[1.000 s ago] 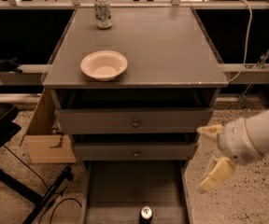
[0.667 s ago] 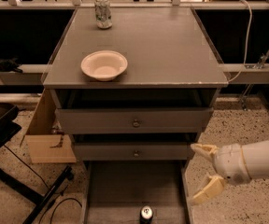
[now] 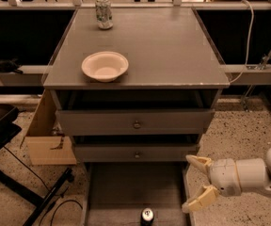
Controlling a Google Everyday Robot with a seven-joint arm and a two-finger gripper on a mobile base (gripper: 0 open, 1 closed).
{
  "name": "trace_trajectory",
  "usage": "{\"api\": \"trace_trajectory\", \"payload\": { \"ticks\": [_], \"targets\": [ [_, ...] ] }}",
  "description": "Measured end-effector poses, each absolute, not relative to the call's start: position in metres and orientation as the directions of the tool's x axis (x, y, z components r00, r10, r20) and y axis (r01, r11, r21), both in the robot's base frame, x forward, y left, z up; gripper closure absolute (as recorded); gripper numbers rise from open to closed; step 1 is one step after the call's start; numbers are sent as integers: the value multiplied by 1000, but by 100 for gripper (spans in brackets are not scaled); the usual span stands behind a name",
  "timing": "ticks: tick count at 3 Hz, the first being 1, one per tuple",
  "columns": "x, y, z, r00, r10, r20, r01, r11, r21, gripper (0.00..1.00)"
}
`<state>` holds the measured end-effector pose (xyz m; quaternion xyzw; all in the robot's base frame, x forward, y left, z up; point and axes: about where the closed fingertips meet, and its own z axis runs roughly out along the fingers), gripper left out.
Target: Pick pepsi can from bottom drawer and place on counter
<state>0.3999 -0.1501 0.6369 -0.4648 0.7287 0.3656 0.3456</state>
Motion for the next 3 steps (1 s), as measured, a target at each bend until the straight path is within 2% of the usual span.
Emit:
{"api": "trace_trajectory", "payload": {
  "ticks": [1, 2, 3],
  "targets": [
    [412, -144, 613, -309, -397, -864, -935, 294, 200, 0],
    [459, -138, 562, -176, -362, -915, -956, 286, 71, 0],
    [493, -150, 502, -101, -325, -940, -960, 280, 7, 0]
  ]
}}
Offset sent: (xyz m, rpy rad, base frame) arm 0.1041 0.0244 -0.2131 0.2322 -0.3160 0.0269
